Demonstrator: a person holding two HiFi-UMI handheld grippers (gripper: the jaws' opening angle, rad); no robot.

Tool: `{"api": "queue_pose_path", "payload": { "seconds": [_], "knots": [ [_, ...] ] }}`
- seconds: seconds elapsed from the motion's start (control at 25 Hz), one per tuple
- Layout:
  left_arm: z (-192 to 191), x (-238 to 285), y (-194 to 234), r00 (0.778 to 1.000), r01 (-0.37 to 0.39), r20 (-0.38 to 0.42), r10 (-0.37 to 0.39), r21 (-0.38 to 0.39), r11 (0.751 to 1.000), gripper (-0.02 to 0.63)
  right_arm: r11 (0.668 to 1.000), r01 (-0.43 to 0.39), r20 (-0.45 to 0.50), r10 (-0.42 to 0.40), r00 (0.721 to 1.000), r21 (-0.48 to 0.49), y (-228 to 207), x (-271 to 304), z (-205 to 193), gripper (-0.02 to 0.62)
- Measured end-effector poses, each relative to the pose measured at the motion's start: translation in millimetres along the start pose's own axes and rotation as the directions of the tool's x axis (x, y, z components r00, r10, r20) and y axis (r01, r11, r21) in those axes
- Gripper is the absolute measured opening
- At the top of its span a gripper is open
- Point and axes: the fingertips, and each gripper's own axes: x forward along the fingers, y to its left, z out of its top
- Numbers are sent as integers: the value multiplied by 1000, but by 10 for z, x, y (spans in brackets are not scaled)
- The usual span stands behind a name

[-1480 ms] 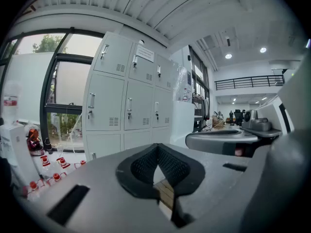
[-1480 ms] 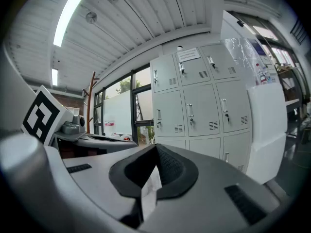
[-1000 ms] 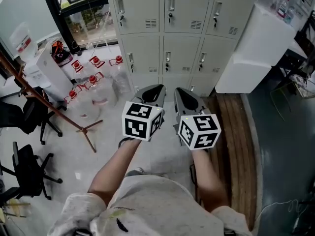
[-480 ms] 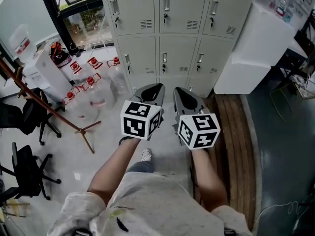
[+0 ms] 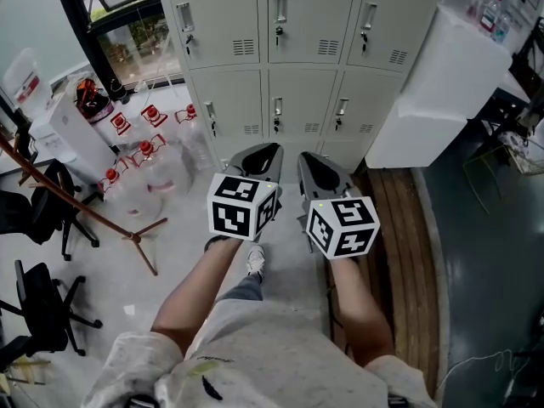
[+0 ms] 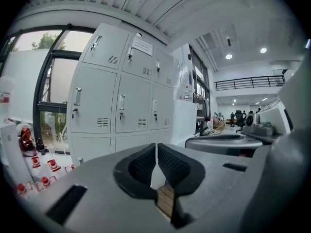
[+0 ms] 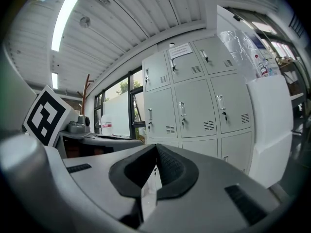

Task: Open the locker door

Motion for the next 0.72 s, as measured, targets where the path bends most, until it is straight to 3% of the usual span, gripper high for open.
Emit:
{"api": "queue_pose_path", "payload": {
  "seconds": [0.72],
  "knots": [
    [392,1301,1113,999,48,-11,-48,-5,999,6,999,41,-11,-40,999,8,-629,1580,325,3]
  ]
}}
